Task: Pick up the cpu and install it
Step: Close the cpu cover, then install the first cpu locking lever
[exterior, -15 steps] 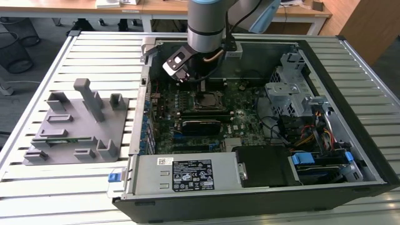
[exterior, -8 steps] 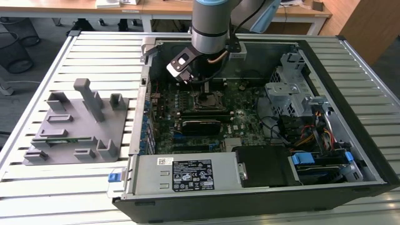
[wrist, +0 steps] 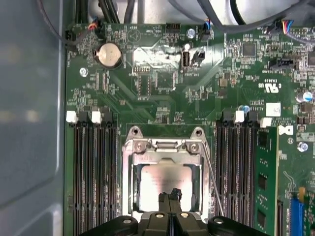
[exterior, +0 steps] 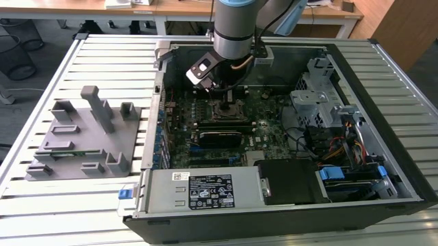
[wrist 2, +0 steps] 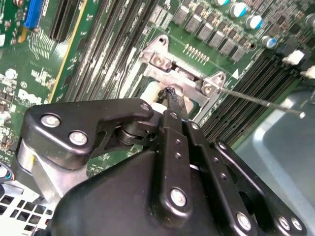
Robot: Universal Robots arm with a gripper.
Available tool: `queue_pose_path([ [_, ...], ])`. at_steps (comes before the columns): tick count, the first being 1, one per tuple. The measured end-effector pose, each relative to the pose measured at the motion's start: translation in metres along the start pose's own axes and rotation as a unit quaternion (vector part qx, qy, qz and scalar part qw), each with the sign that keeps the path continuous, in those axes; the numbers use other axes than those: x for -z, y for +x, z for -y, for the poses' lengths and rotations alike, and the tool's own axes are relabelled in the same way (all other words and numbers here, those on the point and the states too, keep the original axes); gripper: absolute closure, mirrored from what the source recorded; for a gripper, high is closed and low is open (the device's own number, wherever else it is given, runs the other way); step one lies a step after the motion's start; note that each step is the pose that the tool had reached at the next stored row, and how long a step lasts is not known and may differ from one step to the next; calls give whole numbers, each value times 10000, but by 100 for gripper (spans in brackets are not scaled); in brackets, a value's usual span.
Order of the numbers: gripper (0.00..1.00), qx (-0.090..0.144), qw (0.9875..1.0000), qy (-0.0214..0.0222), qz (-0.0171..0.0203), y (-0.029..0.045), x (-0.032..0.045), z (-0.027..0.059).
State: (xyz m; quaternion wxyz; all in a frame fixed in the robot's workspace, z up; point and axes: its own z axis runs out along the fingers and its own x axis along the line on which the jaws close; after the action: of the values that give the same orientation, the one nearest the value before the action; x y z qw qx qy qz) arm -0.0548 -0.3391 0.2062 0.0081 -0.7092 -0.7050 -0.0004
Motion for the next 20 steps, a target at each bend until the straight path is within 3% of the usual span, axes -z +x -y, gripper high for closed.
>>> queue_pose_path([
  [9, 89, -1, 10000, 1, 1, 1, 20, -24],
  [20, 89, -2, 10000, 1, 4, 4, 327, -20],
])
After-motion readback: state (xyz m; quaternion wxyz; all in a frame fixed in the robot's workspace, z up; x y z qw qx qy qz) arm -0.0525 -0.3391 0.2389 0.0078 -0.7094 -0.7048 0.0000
